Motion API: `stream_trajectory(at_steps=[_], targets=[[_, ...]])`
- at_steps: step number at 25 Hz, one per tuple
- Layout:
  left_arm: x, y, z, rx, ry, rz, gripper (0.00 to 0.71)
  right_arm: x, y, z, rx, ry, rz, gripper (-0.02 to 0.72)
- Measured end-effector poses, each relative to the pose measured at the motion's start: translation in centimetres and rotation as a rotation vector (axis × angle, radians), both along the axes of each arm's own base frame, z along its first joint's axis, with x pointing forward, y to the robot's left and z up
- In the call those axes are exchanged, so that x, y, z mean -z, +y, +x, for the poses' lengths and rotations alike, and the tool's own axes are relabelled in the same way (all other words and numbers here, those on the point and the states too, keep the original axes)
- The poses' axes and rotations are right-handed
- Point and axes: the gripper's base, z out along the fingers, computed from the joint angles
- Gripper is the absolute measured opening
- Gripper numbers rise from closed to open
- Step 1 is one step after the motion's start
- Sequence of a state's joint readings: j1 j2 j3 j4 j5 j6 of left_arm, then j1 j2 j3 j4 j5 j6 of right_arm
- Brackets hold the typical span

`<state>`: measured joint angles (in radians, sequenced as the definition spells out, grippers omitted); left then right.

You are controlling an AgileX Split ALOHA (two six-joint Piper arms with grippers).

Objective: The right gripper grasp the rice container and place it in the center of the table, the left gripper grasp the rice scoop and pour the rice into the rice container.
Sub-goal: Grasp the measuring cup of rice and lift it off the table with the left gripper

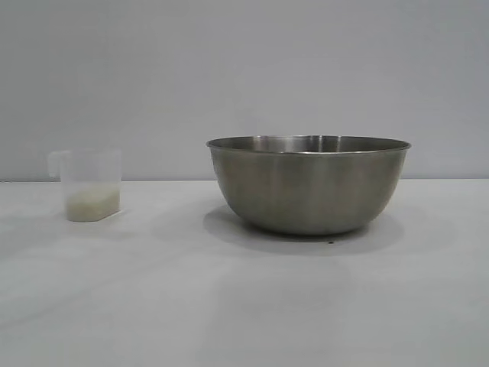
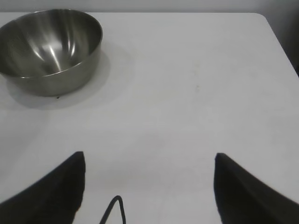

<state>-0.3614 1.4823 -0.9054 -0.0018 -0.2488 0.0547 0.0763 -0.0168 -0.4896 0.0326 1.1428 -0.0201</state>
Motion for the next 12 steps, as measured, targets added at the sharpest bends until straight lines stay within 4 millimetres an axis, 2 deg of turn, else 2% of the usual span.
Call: stream_trajectory(at_steps=[1,5,8,12], targets=[[1.6,0.2,-0.6,0.001,0.024,0.011,0.323,0.0,0.0,0.0,0.000,0.000,0.000,0.472],[5.8,1.6,-3.0,-0.032,0.028,-0.015,0.323,0.0,0.0,0.0,0.000,0.000,0.000,0.472],[7.7,2.7,-4.6,-0.065,-0.007,-0.043,0.323,0.0,0.0,0.0,0.000,0.000,0.000,0.472],[9.2,4.0,-6.6,-0.133,-0.057,-0.070,0.323,0.0,0.0,0.0,0.000,0.000,0.000,0.472]])
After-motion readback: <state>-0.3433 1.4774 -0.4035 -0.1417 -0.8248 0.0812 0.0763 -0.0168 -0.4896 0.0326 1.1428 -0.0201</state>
